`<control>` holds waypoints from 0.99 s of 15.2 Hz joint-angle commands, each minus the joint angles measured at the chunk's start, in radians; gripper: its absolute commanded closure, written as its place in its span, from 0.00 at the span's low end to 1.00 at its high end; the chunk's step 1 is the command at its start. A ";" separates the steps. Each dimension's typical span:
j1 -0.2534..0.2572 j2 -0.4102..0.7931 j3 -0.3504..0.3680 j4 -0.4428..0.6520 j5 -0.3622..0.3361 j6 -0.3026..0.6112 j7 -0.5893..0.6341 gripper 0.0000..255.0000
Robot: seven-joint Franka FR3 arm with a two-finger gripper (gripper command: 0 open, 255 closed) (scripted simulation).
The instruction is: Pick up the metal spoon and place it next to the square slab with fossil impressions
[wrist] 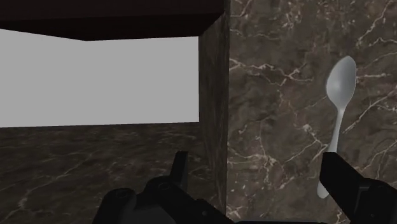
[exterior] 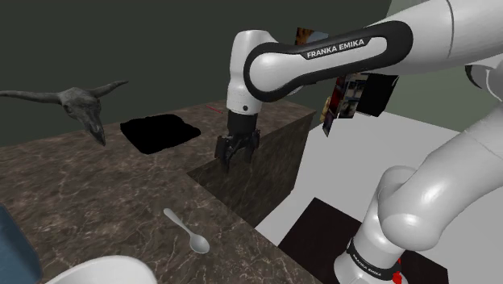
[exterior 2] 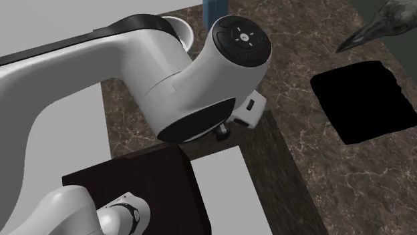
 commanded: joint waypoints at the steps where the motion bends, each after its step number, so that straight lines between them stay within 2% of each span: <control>1: 0.010 0.071 0.026 0.035 0.007 0.032 0.029 0.00; 7: 0.041 0.276 0.093 0.127 0.007 0.129 0.112 0.00; 13: 0.083 0.496 0.138 0.259 -0.029 0.200 0.202 0.00; 15: 0.090 0.518 0.140 0.264 -0.033 0.217 0.209 0.00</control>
